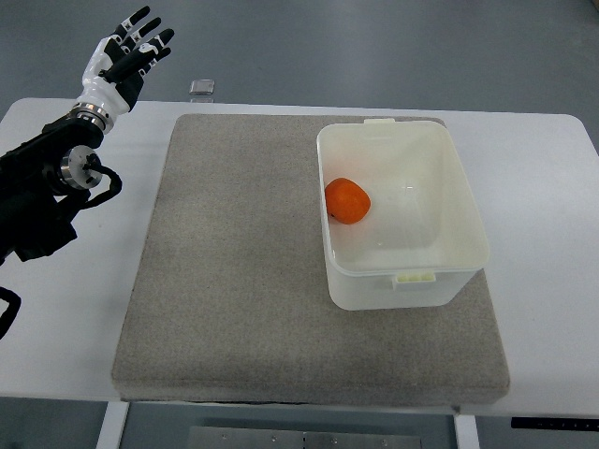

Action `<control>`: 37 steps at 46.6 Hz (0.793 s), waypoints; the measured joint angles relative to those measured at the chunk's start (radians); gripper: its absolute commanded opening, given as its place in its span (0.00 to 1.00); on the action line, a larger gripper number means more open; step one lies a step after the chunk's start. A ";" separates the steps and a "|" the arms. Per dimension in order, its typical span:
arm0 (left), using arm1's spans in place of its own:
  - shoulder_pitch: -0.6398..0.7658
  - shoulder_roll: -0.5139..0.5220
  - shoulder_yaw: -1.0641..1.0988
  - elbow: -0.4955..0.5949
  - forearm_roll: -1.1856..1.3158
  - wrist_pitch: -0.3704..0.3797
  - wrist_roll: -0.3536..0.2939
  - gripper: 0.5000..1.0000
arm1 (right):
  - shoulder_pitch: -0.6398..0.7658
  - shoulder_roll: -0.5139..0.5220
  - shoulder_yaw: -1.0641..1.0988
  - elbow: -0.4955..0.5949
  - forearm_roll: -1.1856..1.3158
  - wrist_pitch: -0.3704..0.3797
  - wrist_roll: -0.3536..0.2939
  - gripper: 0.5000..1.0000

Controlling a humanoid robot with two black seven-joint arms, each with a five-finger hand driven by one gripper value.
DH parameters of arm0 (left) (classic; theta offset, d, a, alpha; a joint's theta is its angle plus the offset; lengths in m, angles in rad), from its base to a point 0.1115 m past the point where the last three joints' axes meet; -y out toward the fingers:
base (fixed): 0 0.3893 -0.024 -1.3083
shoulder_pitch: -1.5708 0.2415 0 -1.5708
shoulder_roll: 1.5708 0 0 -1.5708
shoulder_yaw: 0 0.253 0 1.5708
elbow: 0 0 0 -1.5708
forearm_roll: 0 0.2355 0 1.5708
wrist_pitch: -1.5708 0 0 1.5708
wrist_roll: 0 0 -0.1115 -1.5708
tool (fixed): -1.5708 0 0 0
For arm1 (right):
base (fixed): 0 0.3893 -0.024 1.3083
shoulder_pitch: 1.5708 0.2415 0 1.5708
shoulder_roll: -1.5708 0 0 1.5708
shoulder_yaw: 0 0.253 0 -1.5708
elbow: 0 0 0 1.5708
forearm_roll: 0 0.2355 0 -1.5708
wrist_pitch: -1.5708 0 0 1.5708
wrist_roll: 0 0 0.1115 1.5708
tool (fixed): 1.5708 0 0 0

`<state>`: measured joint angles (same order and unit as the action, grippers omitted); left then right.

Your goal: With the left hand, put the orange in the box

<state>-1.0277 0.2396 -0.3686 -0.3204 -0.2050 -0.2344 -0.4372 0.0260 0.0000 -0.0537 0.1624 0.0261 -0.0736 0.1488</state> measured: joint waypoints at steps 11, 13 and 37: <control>0.016 -0.004 -0.030 0.004 0.015 0.002 -0.001 0.92 | 0.000 0.000 0.000 0.000 0.000 0.000 0.000 0.85; 0.017 -0.005 -0.029 0.010 0.015 0.002 -0.001 0.94 | 0.000 0.000 0.000 0.000 0.000 0.000 0.000 0.85; 0.017 -0.006 -0.031 0.054 0.015 0.017 -0.002 0.99 | 0.000 0.000 0.000 0.000 0.000 0.000 0.000 0.85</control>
<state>-1.0111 0.2335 -0.3998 -0.2668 -0.1902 -0.2178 -0.4388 0.0261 0.0000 -0.0537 0.1626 0.0261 -0.0736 0.1488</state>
